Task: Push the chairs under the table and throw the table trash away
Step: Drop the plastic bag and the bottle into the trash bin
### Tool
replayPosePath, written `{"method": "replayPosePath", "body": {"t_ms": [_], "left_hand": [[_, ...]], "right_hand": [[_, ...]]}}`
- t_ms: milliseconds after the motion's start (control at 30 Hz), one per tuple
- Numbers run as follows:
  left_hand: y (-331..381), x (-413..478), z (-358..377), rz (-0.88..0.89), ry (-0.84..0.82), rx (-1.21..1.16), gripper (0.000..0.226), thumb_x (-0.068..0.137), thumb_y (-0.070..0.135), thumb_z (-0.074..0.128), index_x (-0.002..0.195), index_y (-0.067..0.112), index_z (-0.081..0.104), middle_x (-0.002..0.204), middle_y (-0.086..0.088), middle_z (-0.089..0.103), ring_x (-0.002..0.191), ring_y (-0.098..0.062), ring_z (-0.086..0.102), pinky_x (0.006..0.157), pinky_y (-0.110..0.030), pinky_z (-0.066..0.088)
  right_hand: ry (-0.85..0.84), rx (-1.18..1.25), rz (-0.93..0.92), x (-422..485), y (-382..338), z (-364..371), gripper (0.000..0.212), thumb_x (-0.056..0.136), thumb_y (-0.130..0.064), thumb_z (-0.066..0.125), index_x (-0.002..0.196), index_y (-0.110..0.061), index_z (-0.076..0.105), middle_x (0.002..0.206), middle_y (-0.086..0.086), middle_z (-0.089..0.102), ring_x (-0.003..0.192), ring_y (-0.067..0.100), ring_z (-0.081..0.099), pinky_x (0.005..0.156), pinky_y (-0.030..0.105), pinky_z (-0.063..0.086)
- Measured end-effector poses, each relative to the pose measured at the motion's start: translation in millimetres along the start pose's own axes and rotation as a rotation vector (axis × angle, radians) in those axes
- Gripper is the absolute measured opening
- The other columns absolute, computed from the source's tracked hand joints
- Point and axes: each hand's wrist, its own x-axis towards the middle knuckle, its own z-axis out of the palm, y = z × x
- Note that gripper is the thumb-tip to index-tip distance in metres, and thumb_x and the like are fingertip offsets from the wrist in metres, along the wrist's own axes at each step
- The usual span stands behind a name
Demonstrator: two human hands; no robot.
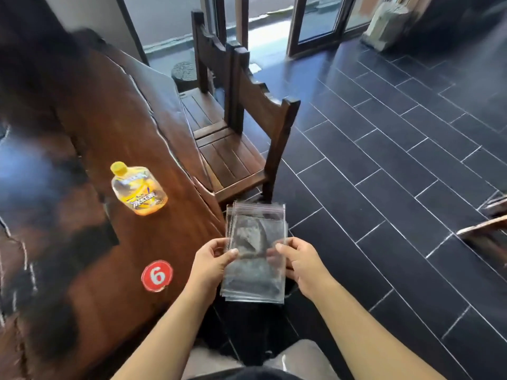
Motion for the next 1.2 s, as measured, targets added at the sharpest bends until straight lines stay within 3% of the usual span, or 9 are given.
{"method": "replayPosePath", "body": {"t_ms": [133,267,367,467,567,700,800,1000,1200], "left_hand": [[-25.0,5.3,60.0,-0.023,-0.025,0.097,0.018,0.082,0.003,0.075,0.092,0.017,0.068,0.086,-0.002,0.072,0.078,-0.012,0.064,0.072,-0.024,0.049],[-69.1,31.0,104.7,-0.052,-0.053,0.210,0.012,0.083,0.004,0.075,0.090,0.013,0.071,0.086,-0.004,0.073,0.078,-0.012,0.066,0.077,-0.027,0.053],[-111.6,60.1,127.4,-0.106,-0.096,0.298,0.013,0.083,0.004,0.072,0.088,0.016,0.070,0.082,-0.005,0.073,0.075,-0.015,0.066,0.077,-0.035,0.055],[-158.7,102.7,142.4,-0.142,-0.104,0.359,0.016,0.083,0.007,0.073,0.085,0.022,0.070,0.078,0.000,0.072,0.072,-0.012,0.065,0.074,-0.034,0.055],[-208.2,154.8,153.1,-0.183,-0.070,0.363,0.014,0.084,0.007,0.072,0.085,0.021,0.070,0.080,0.000,0.072,0.075,-0.014,0.066,0.071,-0.029,0.052],[-272.1,214.9,156.6,-0.250,-0.030,0.321,0.013,0.085,0.003,0.070,0.088,0.015,0.070,0.078,-0.003,0.069,0.073,-0.019,0.066,0.070,-0.035,0.055],[-319.1,247.5,155.0,-0.286,-0.007,0.332,0.016,0.084,0.002,0.067,0.091,0.016,0.070,0.080,-0.005,0.070,0.072,-0.018,0.065,0.067,-0.033,0.054],[-400.4,282.8,152.8,-0.322,-0.006,0.449,0.015,0.084,0.005,0.065,0.091,0.017,0.069,0.087,-0.004,0.072,0.083,-0.021,0.068,0.080,-0.038,0.056],[-440.4,310.4,151.4,-0.402,-0.122,0.530,0.034,0.087,0.015,0.070,0.120,0.013,0.061,0.101,-0.001,0.065,0.095,-0.017,0.065,0.089,-0.038,0.055]], "right_hand": [[0.102,-0.109,0.018,17.5,28.5,-61.0,0.010,0.095,-0.012,0.058,0.100,-0.012,0.067,0.094,0.004,0.077,0.088,0.022,0.074,0.087,0.052,0.058],[0.222,-0.160,0.042,54.3,75.2,-101.4,0.015,0.088,-0.009,0.064,0.091,-0.021,0.070,0.091,0.003,0.075,0.090,0.023,0.073,0.088,0.053,0.057],[0.289,-0.164,0.083,86.5,111.2,-115.0,0.015,0.087,-0.004,0.065,0.088,-0.018,0.070,0.086,0.004,0.074,0.087,0.028,0.071,0.081,0.044,0.057],[0.382,-0.185,0.040,130.1,152.6,-120.8,0.014,0.086,-0.004,0.066,0.083,-0.018,0.067,0.082,0.007,0.071,0.080,0.026,0.067,0.075,0.039,0.054],[0.362,-0.230,0.049,190.5,195.8,-120.9,0.011,0.086,-0.008,0.067,0.085,-0.018,0.067,0.085,0.007,0.071,0.081,0.023,0.066,0.077,0.036,0.053],[0.340,-0.220,0.067,269.0,253.4,-113.0,0.018,0.086,-0.007,0.067,0.097,-0.021,0.069,0.092,-0.001,0.072,0.091,0.017,0.069,0.081,0.031,0.055],[0.325,-0.210,0.096,314.6,295.2,-105.6,0.021,0.088,-0.005,0.063,0.099,-0.022,0.068,0.095,-0.001,0.071,0.088,0.015,0.068,0.071,0.024,0.051],[0.315,-0.250,0.158,366.2,362.8,-98.4,0.022,0.090,-0.005,0.060,0.095,-0.026,0.066,0.094,-0.001,0.071,0.085,0.016,0.069,0.067,0.025,0.053],[0.350,-0.319,0.207,387.3,392.3,-98.2,0.020,0.092,-0.007,0.057,0.101,-0.023,0.065,0.093,-0.004,0.068,0.080,0.013,0.064,0.058,0.017,0.045]]}}
